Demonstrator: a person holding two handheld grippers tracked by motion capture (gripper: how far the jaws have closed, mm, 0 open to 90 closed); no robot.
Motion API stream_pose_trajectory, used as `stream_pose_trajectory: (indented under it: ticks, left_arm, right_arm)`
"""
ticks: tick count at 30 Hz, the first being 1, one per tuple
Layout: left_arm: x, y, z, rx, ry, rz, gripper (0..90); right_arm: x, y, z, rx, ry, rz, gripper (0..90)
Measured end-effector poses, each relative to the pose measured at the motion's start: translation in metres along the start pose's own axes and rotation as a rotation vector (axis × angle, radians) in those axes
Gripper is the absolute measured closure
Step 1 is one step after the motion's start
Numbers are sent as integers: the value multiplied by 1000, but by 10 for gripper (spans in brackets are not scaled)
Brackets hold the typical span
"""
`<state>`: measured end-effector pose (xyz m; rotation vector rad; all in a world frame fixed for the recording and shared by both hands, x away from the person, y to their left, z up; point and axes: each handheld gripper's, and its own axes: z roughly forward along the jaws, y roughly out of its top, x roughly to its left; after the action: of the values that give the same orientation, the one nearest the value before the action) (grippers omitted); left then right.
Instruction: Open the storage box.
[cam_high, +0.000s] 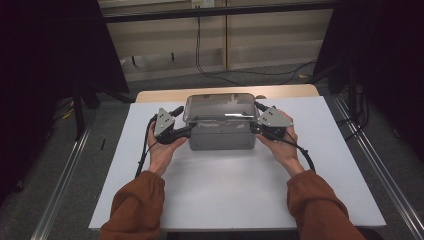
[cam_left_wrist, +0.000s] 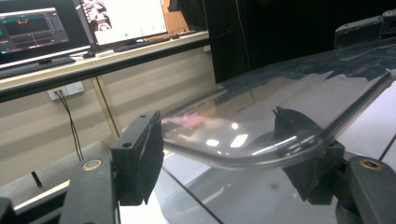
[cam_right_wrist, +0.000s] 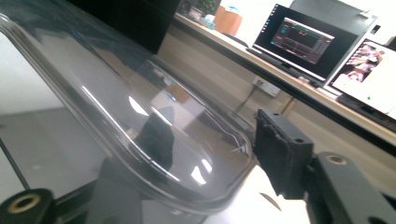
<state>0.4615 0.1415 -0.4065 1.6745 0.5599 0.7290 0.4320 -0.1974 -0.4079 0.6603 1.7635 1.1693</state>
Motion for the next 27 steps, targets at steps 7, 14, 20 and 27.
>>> stream_pose_trajectory:
  ticks: [7, 14, 20, 27]
  left_arm:
    - [5, 2, 3, -18, -6, -25, 344]
    - [7, 6, 4, -17, -12, -5, 376]
    - [8, 6, 4, -24, -11, -16, 385]
    - [12, 7, 5, -28, -1, -10, 381]
  right_arm:
    - [-4, 6, 4, 3, 16, -11, 532]
    - [-6, 6, 5, -16, 23, 16, 562]
    - [-10, 6, 6, -24, 32, 38, 569]
    - [-12, 7, 7, -33, 32, 74, 555]
